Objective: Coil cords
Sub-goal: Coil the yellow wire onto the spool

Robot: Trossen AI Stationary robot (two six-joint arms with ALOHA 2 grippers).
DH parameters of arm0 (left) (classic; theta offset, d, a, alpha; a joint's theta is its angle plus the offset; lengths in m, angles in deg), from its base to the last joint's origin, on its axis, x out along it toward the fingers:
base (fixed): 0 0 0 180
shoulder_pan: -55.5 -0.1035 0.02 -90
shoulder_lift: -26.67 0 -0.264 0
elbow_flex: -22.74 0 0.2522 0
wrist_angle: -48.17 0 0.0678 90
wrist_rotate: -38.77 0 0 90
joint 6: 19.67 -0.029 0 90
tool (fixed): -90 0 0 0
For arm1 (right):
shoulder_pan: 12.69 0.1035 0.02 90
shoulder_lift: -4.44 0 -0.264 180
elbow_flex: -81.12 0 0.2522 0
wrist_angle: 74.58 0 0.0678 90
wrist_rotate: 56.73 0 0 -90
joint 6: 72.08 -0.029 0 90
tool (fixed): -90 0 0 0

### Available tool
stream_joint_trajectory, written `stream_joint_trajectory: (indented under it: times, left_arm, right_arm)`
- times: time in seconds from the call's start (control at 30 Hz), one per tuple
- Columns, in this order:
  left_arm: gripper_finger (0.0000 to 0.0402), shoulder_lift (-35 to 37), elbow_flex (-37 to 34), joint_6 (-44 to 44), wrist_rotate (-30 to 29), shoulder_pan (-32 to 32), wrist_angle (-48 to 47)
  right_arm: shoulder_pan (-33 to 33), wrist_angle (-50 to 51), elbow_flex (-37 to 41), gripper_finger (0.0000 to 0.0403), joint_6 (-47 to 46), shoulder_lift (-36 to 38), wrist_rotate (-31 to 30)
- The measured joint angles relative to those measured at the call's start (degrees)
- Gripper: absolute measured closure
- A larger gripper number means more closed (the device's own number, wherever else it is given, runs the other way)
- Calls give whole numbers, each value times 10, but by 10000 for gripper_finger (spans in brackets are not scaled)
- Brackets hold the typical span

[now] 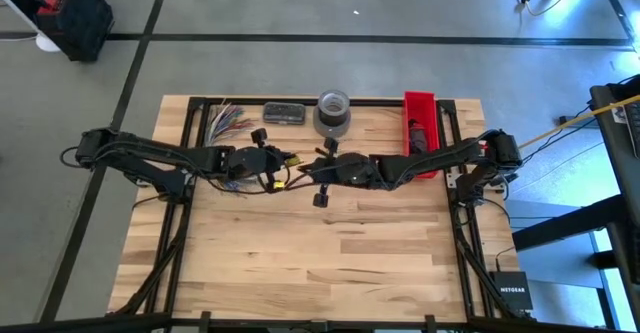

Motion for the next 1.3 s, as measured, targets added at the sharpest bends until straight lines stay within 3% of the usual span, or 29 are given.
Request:
stream_joint_trajectory:
  times: [0.23, 0.47, 0.73, 0.93, 1.1, 1.3]
  left_arm:
    - [402, -30, 0, 4, 2, -1, 69]
    - [401, -36, -2, 16, 7, -1, 73]
    - [402, -17, 1, 32, 29, 1, 103]
    - [402, -10, 1, 54, 35, -1, 90]
    - [402, -10, 0, 55, 65, 3, 118]
    - [402, -11, -1, 51, 91, 10, 145]
  right_arm:
    - [-2, -114, 0, 396, 1, -57, 3]
    - [-2, -169, 1, 396, 15, -86, -6]
    - [5, -151, -1, 394, 89, -86, -9]
    - [31, -133, -6, 394, 154, -76, -80]
    - [29, -122, -9, 394, 167, -78, -44]
    - [26, -80, -10, 393, 167, -78, -68]
